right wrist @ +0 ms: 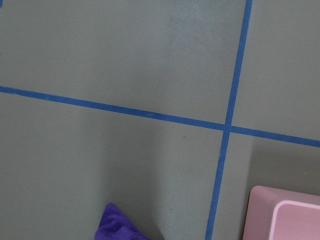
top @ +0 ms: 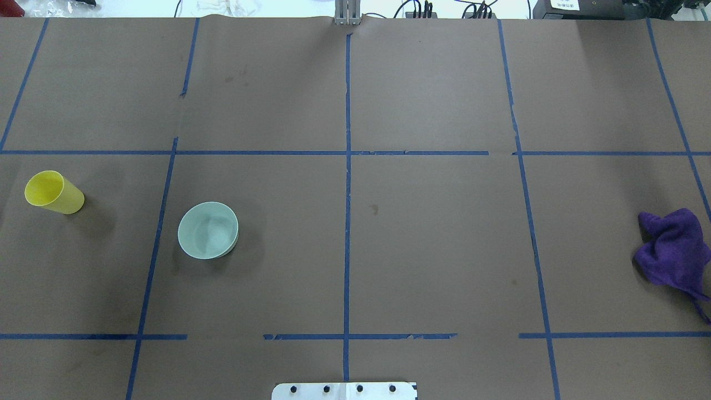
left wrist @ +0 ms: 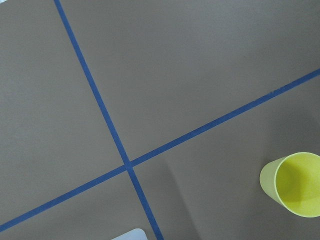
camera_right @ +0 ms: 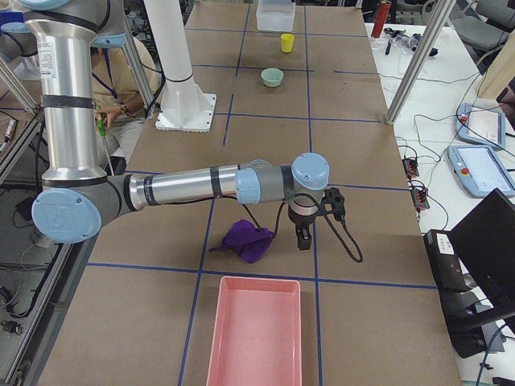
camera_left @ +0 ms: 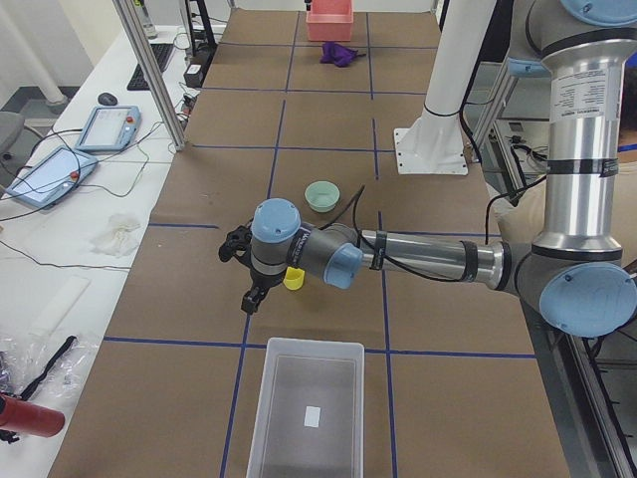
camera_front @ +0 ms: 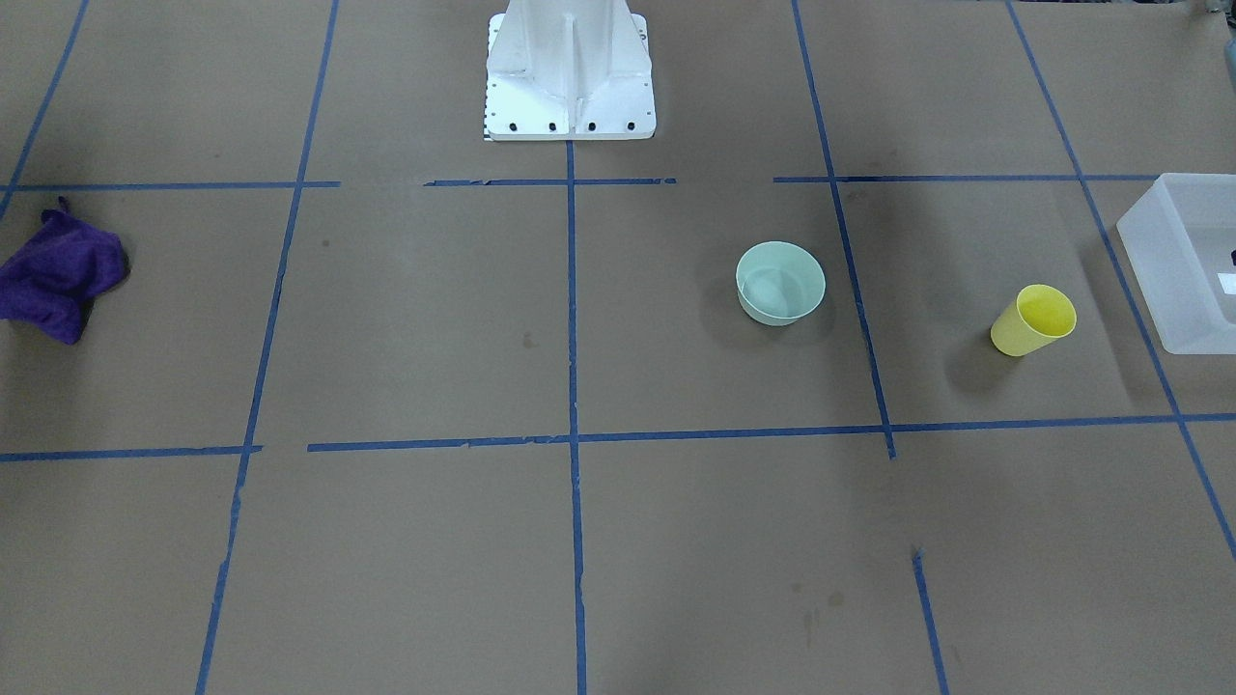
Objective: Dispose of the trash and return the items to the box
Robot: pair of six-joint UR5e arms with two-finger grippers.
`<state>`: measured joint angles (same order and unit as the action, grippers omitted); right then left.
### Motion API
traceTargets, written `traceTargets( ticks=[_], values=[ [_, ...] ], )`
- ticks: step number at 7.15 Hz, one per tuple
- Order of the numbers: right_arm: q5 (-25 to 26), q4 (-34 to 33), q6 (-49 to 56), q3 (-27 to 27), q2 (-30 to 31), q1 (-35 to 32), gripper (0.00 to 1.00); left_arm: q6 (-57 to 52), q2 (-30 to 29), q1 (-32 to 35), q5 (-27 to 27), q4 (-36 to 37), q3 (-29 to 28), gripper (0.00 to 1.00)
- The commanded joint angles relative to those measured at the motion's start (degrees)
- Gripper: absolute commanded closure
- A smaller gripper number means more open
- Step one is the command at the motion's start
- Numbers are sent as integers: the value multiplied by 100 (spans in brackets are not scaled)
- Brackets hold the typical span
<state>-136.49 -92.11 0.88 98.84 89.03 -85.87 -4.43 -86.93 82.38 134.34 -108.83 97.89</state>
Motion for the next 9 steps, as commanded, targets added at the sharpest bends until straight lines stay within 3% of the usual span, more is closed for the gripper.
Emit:
traceTargets(
  ticks=[1, 4, 9],
  values=[
    [-18, 9, 17, 12, -8, 0, 0, 1018, -8, -799, -21, -155, 2, 0],
    [-36, 9, 18, 56, 18, 0, 0, 2734, -8, -1996, -941, -1112, -268, 0],
    [-36, 0, 44, 21, 36, 9, 0, 2772, -184, -2181, -918, -1246, -735, 3]
  ],
)
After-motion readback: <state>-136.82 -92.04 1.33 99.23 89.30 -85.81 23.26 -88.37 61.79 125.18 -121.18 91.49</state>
